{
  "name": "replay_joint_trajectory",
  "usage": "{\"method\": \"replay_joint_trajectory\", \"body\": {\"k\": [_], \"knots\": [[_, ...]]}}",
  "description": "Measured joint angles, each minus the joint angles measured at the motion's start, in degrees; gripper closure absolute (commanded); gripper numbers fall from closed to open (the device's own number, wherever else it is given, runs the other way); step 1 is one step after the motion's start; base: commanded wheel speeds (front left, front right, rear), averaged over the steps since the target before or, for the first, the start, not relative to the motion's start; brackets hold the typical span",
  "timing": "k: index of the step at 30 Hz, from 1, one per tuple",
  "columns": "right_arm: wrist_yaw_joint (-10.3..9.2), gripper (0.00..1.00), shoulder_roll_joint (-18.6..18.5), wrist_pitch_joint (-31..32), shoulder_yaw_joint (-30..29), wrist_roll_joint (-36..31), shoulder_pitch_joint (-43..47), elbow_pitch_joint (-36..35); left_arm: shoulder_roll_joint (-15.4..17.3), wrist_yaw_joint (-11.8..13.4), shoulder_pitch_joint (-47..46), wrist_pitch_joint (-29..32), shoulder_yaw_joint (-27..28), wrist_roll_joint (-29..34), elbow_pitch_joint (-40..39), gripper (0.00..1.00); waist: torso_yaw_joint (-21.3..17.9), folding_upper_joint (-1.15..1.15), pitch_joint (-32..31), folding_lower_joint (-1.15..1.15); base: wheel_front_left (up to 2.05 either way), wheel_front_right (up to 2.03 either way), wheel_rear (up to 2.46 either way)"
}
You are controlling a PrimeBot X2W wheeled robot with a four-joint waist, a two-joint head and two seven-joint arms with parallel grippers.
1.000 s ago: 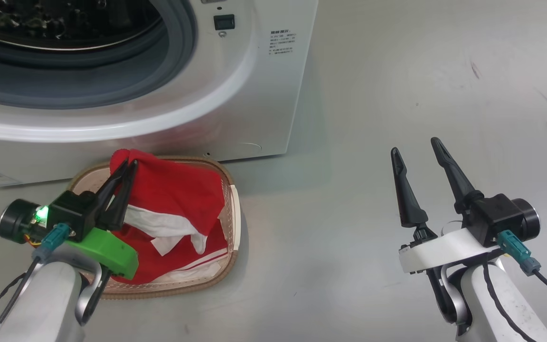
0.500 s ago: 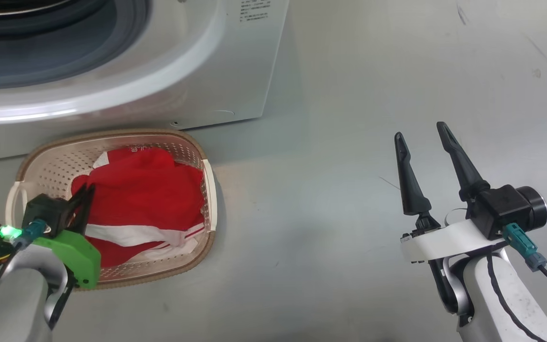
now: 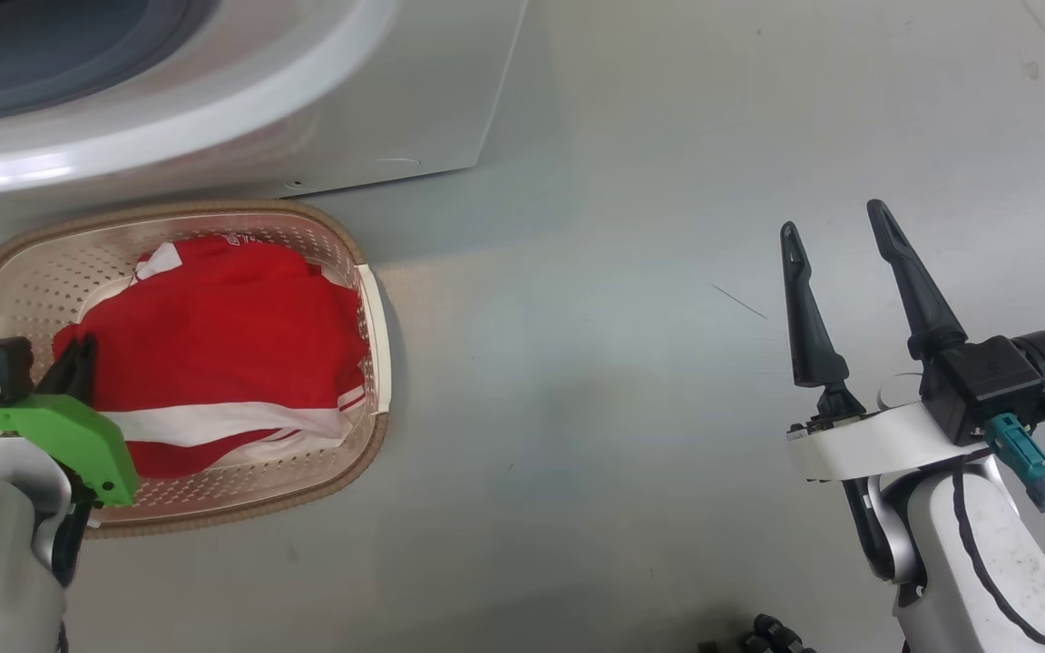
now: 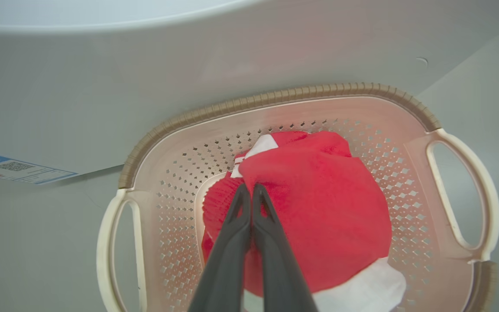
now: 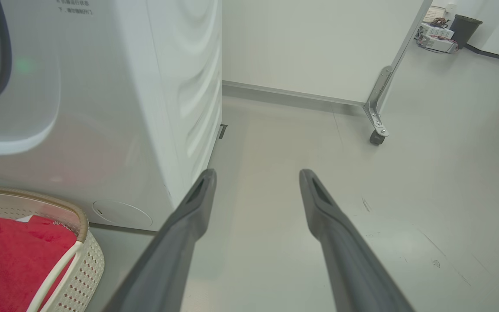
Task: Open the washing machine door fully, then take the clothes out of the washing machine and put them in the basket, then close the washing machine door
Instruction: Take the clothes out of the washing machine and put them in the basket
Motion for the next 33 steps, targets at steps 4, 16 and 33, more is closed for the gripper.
{"method": "replay_joint_trajectory", "body": {"k": [4,16,33], "knots": [[-0.37,0.00,-0.1,0.4,0.0,-0.6,0.0,-0.8,-0.5,0.2,-1.7,0.1,0.6,-0.9,2.9,1.00,0.3,0.00,1.2,0.00,0.00,0.00,0.00],[-0.47,0.00,-0.5,1.7,-0.3,-1.2,0.0,-1.7,-3.6,1.5,-4.7,3.4,5.8,-7.2,12.8,0.00,2.0,0.00,2.5,0.00,0.00,0.00,0.00],[-0.49,0.00,0.7,1.5,0.8,-1.6,0.0,-0.3,-4.9,0.3,-6.6,-1.4,2.3,-4.8,15.7,0.00,3.6,0.00,-0.9,0.00,0.00,0.00,0.00]]}}
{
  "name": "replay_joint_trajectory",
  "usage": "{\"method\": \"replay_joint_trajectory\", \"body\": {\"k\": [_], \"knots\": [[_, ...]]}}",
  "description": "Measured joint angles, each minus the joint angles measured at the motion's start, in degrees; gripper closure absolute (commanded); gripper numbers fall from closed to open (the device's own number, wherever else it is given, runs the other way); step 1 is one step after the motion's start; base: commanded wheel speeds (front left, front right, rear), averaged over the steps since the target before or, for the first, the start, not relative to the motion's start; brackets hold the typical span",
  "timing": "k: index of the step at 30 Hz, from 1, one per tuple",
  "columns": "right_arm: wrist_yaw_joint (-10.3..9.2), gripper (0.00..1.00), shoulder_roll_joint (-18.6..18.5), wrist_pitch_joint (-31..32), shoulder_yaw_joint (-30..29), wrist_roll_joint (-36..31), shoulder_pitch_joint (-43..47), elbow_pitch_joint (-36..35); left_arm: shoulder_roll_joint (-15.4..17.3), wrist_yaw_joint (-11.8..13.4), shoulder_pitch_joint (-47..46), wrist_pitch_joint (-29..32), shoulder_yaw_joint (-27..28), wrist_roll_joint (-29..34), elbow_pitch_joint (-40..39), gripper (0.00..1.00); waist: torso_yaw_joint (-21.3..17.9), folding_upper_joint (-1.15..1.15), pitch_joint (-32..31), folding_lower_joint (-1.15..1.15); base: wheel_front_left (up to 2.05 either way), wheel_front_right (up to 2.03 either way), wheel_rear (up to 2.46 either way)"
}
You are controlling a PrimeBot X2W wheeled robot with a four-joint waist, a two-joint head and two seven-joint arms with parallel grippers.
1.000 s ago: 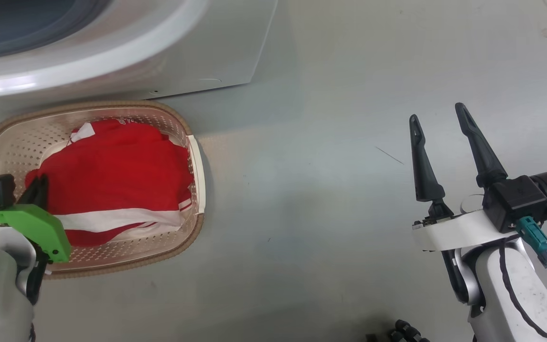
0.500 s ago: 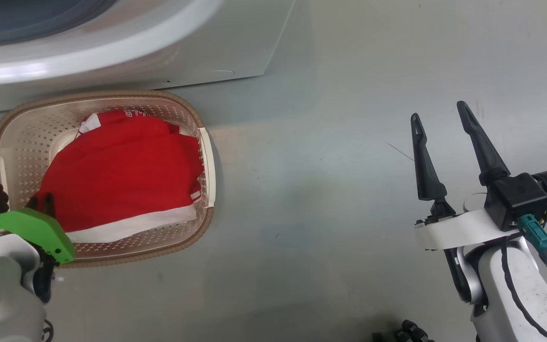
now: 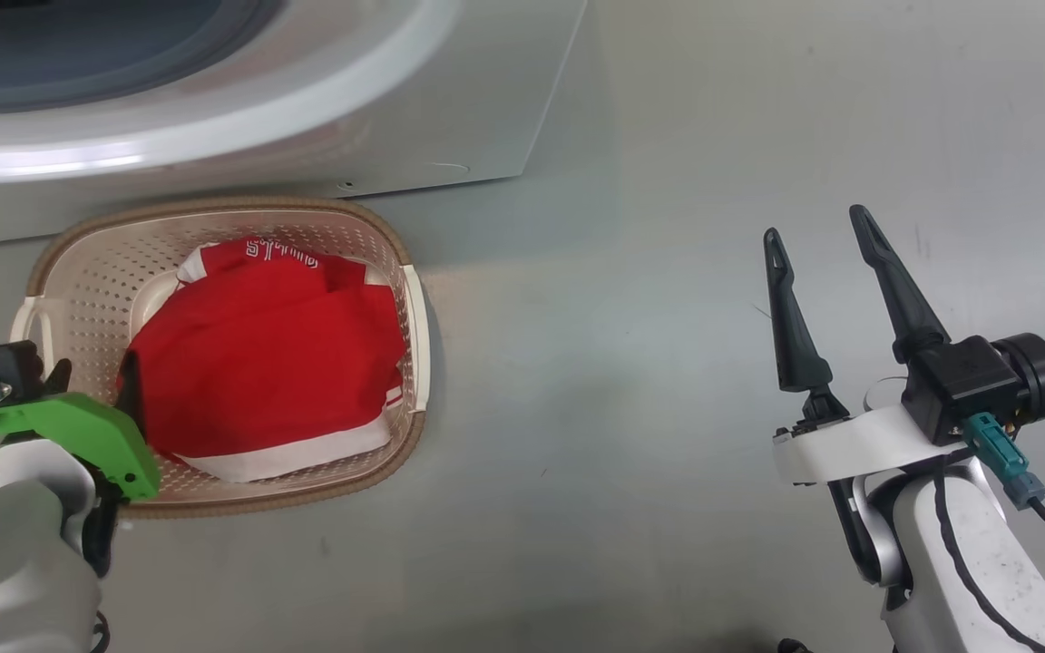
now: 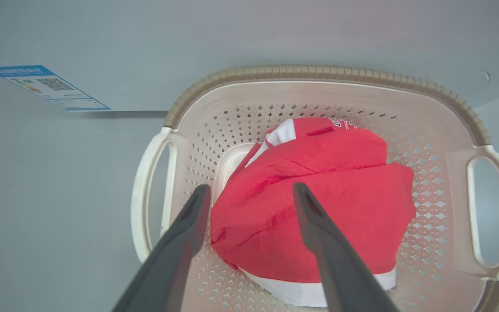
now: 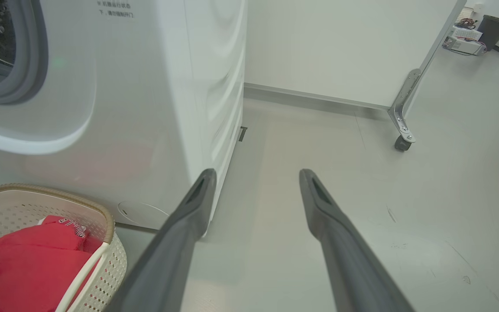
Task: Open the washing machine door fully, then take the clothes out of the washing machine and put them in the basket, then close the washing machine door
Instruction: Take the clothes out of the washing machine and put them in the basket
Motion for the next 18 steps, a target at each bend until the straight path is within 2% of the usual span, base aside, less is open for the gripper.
{"method": "replay_joint_trajectory", "body": {"k": [9,18], "knots": [[0.21,0.00,0.3,-1.3,-0.3,1.5,0.0,2.9,-1.2,-0.7,0.0,-3.3,-2.7,1.7,-0.1,0.00,1.3,0.00,-4.3,0.00,0.00,0.00,0.00],[1.18,0.00,0.7,-2.5,-0.8,3.1,0.0,6.5,-1.9,-0.9,0.0,-5.1,-7.7,6.9,-2.9,0.00,3.2,0.00,-9.5,0.00,0.00,0.00,0.00]]}}
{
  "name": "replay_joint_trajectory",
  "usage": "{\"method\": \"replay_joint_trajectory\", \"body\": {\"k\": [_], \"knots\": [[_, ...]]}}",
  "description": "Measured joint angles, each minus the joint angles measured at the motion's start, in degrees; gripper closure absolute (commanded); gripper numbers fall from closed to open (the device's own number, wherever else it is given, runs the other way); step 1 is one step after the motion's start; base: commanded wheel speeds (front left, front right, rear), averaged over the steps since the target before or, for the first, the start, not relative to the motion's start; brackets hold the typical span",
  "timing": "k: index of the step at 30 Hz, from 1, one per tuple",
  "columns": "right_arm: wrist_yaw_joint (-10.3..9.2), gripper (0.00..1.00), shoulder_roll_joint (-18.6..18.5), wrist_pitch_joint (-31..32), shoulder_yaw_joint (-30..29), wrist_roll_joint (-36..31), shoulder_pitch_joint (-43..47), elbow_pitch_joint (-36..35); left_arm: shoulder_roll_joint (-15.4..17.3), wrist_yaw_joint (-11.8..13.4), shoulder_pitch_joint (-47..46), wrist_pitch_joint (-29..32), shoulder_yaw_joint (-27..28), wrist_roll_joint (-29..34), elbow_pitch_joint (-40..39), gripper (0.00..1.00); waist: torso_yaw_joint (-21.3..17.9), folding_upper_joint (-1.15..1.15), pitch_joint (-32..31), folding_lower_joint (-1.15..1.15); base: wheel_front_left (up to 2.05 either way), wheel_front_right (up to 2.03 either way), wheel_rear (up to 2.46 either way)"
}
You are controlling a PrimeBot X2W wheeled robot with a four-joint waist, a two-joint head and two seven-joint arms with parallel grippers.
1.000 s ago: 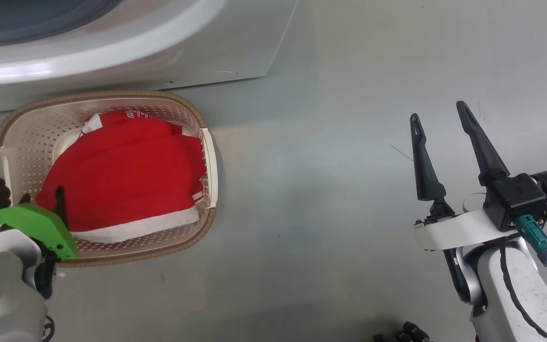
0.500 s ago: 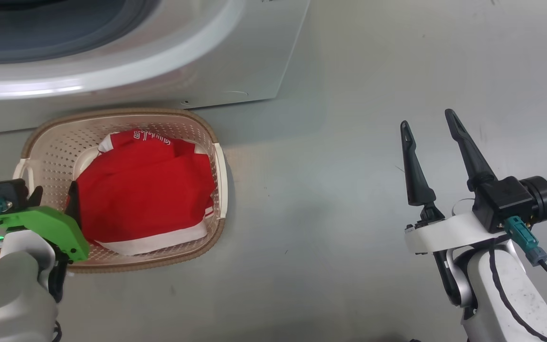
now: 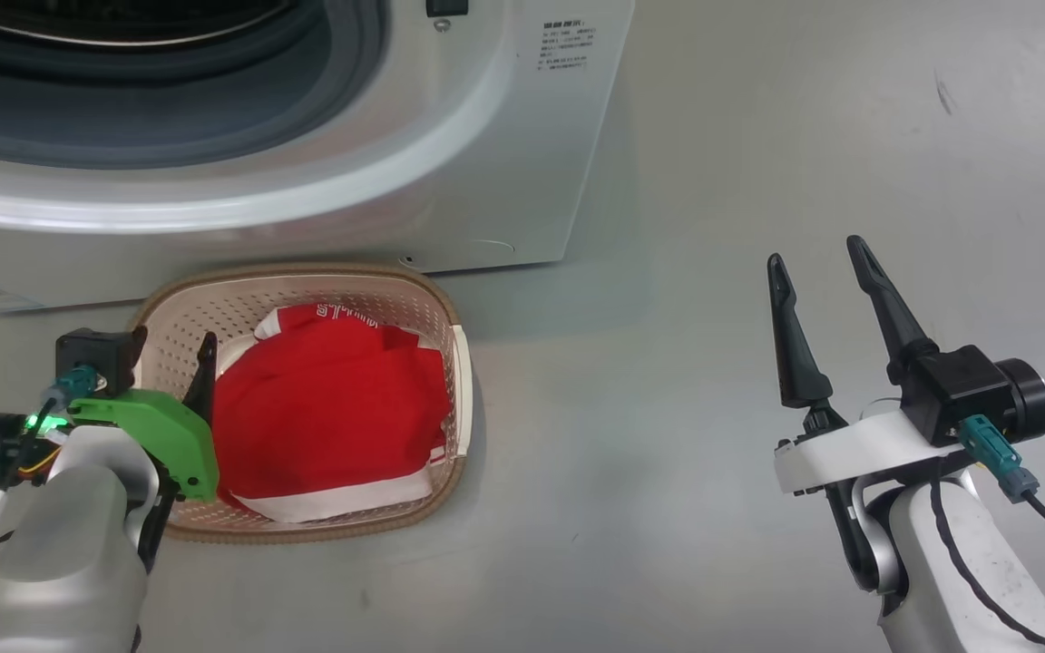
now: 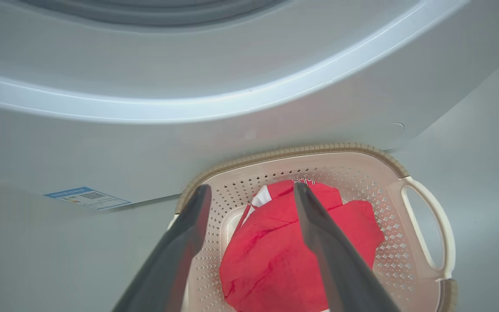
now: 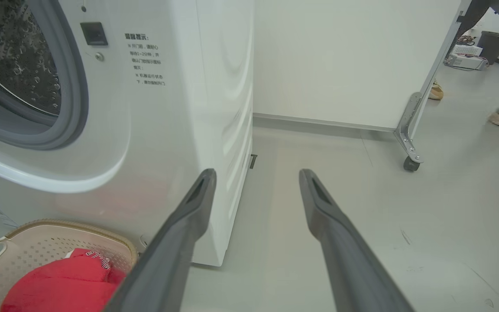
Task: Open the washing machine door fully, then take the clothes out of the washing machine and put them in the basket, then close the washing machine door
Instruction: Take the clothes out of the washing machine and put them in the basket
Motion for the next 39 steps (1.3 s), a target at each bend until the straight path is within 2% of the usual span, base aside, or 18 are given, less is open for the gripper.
{"method": "replay_joint_trajectory", "body": {"k": [11,28,31,39], "knots": [[0.77,0.00,-0.1,-0.6,-1.2,1.7,0.6,3.3,-1.9,-0.1,1.7,-0.5,-0.4,0.1,-5.4,0.00,3.1,0.00,-7.4,0.00,0.00,0.00,0.00],[1.67,0.00,-0.3,-1.0,-1.5,3.1,5.2,5.2,-2.4,-0.1,13.8,-0.6,8.2,-1.3,-28.2,0.00,6.2,0.00,-17.8,0.00,0.00,0.00,0.00],[2.02,0.00,-0.3,-1.0,-1.2,3.5,5.5,5.2,-2.4,-0.1,16.5,-0.7,10.5,-1.3,-32.3,0.00,6.3,0.00,-18.9,0.00,0.00,0.00,0.00],[2.15,0.00,-0.2,-1.1,-1.1,3.6,6.1,4.8,-3.0,-0.1,23.7,-0.7,12.0,-0.4,-39.5,0.00,6.0,0.00,-19.6,0.00,0.00,0.00,0.00]]}}
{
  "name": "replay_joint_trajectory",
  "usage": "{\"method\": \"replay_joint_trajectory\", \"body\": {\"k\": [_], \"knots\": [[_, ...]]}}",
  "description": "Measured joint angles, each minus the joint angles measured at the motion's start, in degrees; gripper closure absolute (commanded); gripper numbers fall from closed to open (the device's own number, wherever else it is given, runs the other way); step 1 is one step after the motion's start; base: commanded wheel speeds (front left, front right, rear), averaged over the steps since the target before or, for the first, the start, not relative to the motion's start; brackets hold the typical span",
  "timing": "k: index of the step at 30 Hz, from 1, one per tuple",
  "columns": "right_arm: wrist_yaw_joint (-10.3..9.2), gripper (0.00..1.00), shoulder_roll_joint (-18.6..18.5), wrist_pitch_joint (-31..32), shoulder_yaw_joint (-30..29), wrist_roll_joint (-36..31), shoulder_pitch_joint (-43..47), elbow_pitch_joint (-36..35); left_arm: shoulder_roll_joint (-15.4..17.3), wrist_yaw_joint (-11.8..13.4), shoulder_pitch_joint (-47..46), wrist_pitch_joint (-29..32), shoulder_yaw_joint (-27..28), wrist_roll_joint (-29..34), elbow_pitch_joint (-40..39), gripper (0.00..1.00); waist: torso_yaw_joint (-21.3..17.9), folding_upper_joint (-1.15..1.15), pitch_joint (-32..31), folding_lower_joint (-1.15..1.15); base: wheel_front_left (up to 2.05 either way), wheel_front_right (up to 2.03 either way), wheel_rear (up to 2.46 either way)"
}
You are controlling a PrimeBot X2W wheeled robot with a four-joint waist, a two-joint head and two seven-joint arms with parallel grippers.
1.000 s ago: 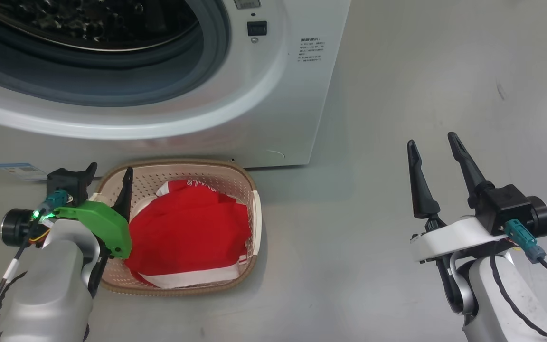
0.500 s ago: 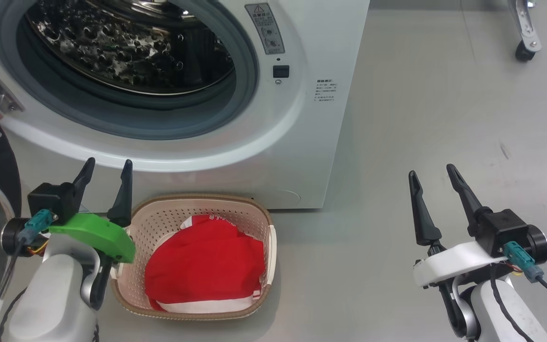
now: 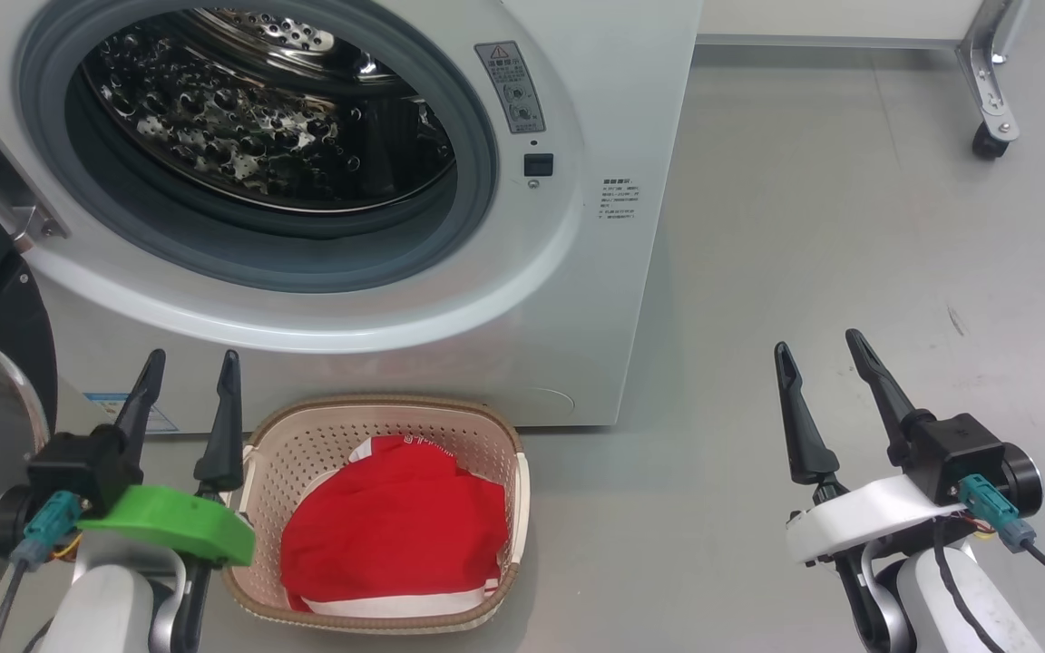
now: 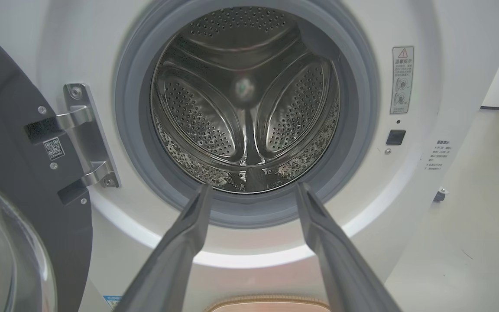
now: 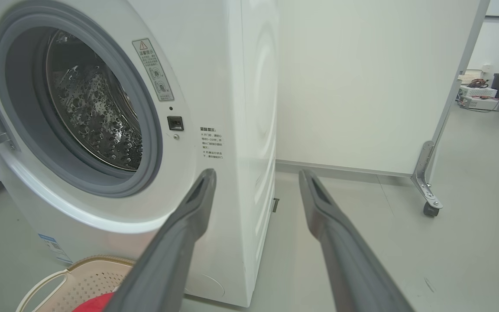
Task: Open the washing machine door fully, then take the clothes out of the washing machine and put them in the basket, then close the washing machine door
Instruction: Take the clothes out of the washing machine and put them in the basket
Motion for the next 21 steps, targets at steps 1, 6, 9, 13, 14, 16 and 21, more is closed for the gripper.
{"method": "replay_joint_trajectory", "body": {"k": [1,6,9,13,14,16,21], "knots": [[0.00,0.00,0.0,0.0,0.0,0.0,0.0,0.0,-0.1,0.0,0.9,0.0,0.1,0.2,-0.5,0.00,0.0,0.00,0.0,0.00,0.00,0.00,0.00],[0.00,0.00,0.0,0.0,-0.3,0.3,0.5,-0.3,-0.7,0.0,3.9,0.0,0.5,0.8,-3.0,0.00,-0.2,0.00,-0.1,0.00,0.00,0.00,0.00],[0.00,0.00,-0.1,0.0,-0.4,0.4,1.0,-0.3,-1.1,0.0,5.3,0.0,0.7,1.0,-4.3,0.00,-0.3,0.00,-0.2,0.00,0.00,0.00,0.00],[0.00,0.00,-0.2,-0.2,-0.5,0.4,1.1,-0.9,-1.3,0.0,6.6,0.0,1.0,1.7,-5.8,0.00,-0.5,0.00,-0.3,0.00,0.00,0.00,0.00],[0.00,0.00,-0.2,-0.3,-0.5,0.4,1.1,-1.2,-1.3,0.0,6.8,0.0,1.1,1.8,-6.1,0.00,-0.5,0.00,-0.3,0.00,0.00,0.00,0.00],[0.00,0.00,-0.2,-0.5,-0.6,0.4,1.1,-1.5,-1.4,0.0,7.2,0.0,1.2,1.8,-6.7,0.00,-0.6,0.00,-0.3,0.00,0.00,0.00,0.00],[0.00,0.00,-0.2,-0.5,-0.7,0.4,2.1,-1.6,-1.5,0.0,8.3,0.0,1.3,2.4,-8.0,0.00,-1.0,0.00,-0.3,0.00,0.00,0.00,0.00]]}}
